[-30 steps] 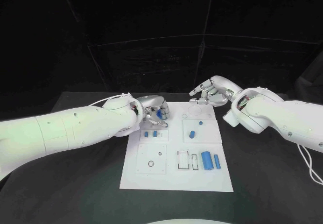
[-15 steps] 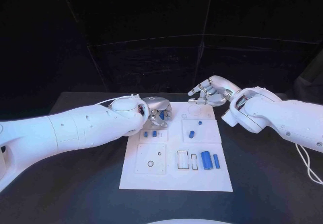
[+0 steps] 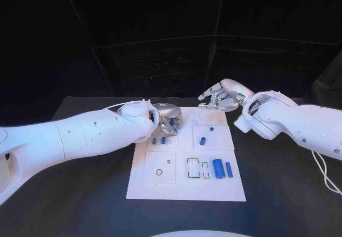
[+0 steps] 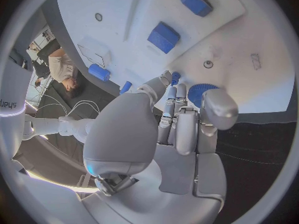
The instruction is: Assemble the parts on the task board
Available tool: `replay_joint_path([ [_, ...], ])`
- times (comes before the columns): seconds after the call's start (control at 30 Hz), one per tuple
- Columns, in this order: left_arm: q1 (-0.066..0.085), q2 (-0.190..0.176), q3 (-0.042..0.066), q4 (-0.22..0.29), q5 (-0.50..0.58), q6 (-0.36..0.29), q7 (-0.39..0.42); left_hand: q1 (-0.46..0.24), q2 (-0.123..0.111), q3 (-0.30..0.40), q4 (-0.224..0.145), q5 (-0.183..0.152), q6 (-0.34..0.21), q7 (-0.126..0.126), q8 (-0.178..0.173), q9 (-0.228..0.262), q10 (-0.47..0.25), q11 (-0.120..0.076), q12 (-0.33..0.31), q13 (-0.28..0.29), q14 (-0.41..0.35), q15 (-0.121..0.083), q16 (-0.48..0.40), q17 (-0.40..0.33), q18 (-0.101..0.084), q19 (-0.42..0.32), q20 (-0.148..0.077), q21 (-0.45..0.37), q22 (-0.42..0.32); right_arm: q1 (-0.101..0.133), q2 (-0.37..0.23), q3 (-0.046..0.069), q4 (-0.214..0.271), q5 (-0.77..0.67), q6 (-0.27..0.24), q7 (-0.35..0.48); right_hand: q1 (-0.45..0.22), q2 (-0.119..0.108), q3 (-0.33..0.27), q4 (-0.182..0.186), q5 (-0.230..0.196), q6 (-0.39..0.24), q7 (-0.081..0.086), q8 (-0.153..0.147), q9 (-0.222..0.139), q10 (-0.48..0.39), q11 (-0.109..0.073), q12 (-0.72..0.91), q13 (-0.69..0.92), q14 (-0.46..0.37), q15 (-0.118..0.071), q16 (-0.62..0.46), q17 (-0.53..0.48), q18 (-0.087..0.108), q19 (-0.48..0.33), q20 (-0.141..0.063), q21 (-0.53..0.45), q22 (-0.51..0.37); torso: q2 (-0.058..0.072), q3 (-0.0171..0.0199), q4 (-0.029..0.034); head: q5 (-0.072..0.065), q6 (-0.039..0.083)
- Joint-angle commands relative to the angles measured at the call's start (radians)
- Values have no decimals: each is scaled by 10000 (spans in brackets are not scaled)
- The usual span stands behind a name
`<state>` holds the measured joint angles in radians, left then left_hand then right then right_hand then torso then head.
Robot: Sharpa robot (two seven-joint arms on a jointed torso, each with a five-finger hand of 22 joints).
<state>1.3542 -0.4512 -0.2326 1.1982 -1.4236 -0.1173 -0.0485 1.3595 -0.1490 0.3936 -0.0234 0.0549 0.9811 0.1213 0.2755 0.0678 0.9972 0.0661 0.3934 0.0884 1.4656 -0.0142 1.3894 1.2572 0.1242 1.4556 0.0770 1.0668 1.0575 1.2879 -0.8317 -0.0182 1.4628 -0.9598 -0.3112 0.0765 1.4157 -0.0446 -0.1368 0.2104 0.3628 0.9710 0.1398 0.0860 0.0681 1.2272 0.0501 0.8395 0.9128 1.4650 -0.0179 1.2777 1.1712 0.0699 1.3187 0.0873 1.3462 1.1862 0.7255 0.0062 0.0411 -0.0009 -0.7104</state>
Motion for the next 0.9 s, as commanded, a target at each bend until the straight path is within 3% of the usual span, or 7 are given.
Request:
replay_joint_path([
  [0.03, 7, 19, 6, -30, -126, 389, -202, -38, -18, 66, 6, 18, 80, -16, -75, 8, 87, -2, -57, -26, 466, -76, 38, -24, -160, 74, -20, 45, 20, 17, 7, 6, 10, -14, 23, 90, -43, 63, -36, -4, 61, 7, -11, 47, 7, -82, 2, -51, -10, 233, -53, -68, -14, 173, -82, 11, -35, -8, -4, -4, 4, -4, -1],
  [0.57, -29, 104, 7, -183, -127, 702, -254, 18, 94, 599, -156, 25, 199, 13, -314, 2, 200, 30, -371, -225, 455, -49, 60, -89, -170, 24, 3, 122, 142, 17, 42, 6, -4, -14, 40, 103, -25, 82, -33, -12, 72, 12, -13, 51, 9, -74, 0, -30, 4, 241, -55, -54, 13, 172, -74, 10, -34, -2, -3, 0, 0, -26, -13],
  [0.9, -45, 128, 8, -196, -126, 485, -48, -57, 269, 995, -214, -22, 554, -6, -337, 49, 648, -22, -438, -215, 460, -62, 118, -73, -195, 24, 5, 315, 370, 17, 48, 6, 4, -14, 43, 111, -26, 96, -32, -8, 73, 19, -14, 56, 11, -63, -1, -11, 18, 243, -56, -53, 16, 171, -71, 10, -34, 0, -8, 4, 11, -39, -8],
])
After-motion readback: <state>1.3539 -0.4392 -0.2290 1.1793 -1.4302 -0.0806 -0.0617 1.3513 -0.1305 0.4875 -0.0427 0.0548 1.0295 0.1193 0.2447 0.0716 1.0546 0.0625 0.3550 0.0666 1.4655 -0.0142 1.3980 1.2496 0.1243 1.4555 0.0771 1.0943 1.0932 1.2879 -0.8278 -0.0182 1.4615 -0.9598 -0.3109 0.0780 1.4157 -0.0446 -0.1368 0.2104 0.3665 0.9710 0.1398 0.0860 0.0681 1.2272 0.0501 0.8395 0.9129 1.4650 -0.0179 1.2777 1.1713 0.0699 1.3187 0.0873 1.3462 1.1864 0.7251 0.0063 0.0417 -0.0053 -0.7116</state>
